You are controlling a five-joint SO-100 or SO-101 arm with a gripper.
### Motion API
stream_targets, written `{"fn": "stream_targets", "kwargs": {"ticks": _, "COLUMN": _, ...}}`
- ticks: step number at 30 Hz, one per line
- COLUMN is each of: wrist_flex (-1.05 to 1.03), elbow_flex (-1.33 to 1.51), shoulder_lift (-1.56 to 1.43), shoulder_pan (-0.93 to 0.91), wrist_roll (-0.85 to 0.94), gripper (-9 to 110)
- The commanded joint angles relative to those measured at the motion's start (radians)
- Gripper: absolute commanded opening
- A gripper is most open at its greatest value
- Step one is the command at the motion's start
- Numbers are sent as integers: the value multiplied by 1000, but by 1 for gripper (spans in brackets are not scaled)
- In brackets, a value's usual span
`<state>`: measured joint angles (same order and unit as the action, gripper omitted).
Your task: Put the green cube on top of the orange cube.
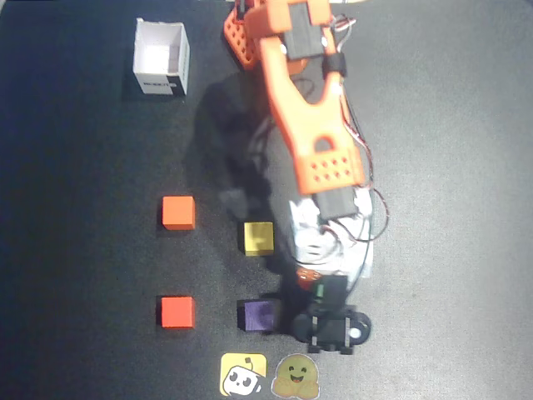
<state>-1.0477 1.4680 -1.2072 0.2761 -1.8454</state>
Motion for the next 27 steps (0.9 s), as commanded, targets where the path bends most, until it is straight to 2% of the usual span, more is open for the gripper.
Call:
{"fn": "stream_targets", "kwargs": {"ticks": 1, "wrist_flex": -64, "elbow_flex": -52, "shoulder_lift": -126, "shoulder_pan": -34, "wrist_roll": 34, "gripper": 2}}
{"fn": "stream_targets", "kwargs": {"ticks": 10, "wrist_flex": -97, "elbow_flex": 91, "shoulder_lift": -321, "shoulder_pan": -135, "wrist_roll": 55, "gripper": 2}}
{"fn": "stream_targets", "kwargs": {"ticks": 21, "wrist_flex": -104, "elbow_flex": 465, "shoulder_lift": -664, "shoulder_pan": -278, "wrist_roll": 91, "gripper": 2}}
{"fn": "stream_targets", "kwargs": {"ticks": 27, "wrist_flex": -135, "elbow_flex": 549, "shoulder_lift": -742, "shoulder_pan": -393, "wrist_roll": 160, "gripper": 2}}
